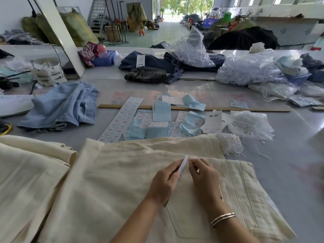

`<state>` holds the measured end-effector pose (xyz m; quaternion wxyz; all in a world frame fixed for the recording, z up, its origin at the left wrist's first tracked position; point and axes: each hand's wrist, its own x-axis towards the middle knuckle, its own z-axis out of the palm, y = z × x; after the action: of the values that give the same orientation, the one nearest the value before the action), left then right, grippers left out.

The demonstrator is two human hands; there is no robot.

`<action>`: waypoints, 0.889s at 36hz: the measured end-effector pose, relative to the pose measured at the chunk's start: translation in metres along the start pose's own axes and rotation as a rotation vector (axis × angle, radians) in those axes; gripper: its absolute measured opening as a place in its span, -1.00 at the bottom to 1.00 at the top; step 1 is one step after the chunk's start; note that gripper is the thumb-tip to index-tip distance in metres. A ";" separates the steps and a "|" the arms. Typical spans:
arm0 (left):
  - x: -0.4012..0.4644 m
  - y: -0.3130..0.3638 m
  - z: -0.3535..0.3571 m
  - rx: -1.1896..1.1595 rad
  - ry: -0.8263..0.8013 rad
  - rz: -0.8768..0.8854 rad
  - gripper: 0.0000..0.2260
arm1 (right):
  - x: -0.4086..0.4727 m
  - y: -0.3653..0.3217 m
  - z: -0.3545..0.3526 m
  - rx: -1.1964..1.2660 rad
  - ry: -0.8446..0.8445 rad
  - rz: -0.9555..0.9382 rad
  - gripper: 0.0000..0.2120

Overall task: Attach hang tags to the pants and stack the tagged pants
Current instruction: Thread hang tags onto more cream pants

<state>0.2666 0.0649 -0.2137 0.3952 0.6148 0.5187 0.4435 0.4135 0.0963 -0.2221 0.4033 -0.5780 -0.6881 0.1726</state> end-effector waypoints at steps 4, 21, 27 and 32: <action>-0.001 0.000 0.001 -0.100 -0.015 -0.008 -0.63 | 0.000 -0.002 -0.001 -0.015 -0.026 -0.023 -0.89; 0.028 0.006 0.009 -0.223 0.226 -0.277 -0.91 | -0.003 -0.013 -0.006 -0.215 -0.091 -0.148 -0.83; 0.029 0.003 0.010 -0.231 0.252 -0.254 -0.83 | -0.003 -0.017 -0.007 -0.227 -0.088 -0.159 -0.81; 0.035 0.003 0.002 -0.237 0.347 -0.303 -0.84 | 0.001 -0.013 -0.009 0.045 -0.045 -0.022 -0.66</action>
<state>0.2721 0.0988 -0.2064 0.4314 0.3942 0.6094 0.5358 0.4121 0.0913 -0.2075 0.4023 -0.5572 -0.6993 0.1965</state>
